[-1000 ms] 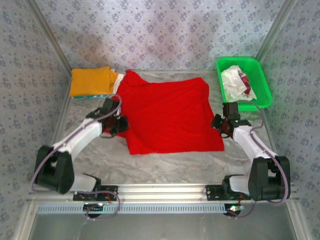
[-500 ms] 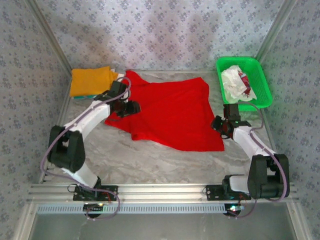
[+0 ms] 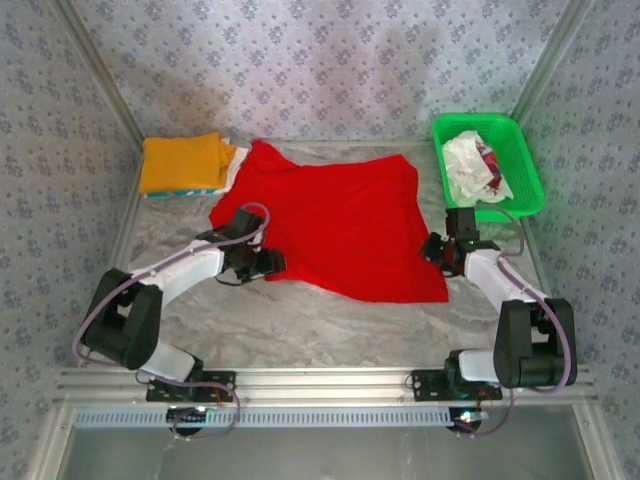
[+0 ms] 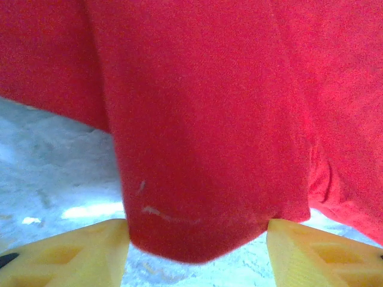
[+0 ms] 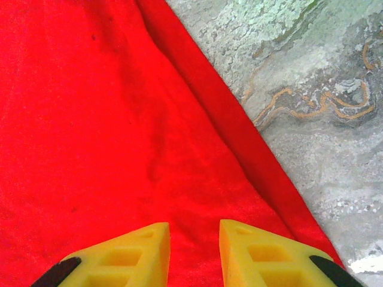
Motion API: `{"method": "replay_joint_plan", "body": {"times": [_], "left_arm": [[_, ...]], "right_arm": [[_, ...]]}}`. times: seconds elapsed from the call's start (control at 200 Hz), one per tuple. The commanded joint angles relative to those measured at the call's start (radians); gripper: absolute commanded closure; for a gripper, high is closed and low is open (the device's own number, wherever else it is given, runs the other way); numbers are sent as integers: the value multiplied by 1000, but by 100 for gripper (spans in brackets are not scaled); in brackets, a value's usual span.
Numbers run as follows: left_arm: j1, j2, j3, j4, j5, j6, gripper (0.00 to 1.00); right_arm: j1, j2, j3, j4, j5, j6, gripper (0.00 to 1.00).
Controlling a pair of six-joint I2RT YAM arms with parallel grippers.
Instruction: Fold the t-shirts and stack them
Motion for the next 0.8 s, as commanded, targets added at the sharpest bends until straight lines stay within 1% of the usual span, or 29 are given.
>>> {"method": "replay_joint_plan", "body": {"times": [0.0, 0.115, 0.265, 0.395, 0.52, 0.655, 0.794], "left_arm": [[-3, 52, 30, 51, -22, 1, 43], [-3, 59, 50, 14, -79, 21, 76], [-16, -6, 86, -93, -156, 37, 100], [-30, -71, 125, -205, -195, 38, 100], [-65, -98, 186, -352, -198, 38, 100], [-151, -70, 271, -492, -181, 27, 100], [-276, 59, 436, -652, -193, 85, 100]], "right_arm": [[-6, -17, 5, -10, -13, -16, 70], [-14, -48, 0, -21, -11, -16, 69], [-27, -71, -6, -27, -16, -20, 69], [-38, -68, -10, -18, -34, -22, 68], [-45, -69, -13, -9, -52, -24, 68], [-54, -68, -27, 9, -65, -29, 67], [-69, -67, -50, 35, -85, -27, 67]]}}
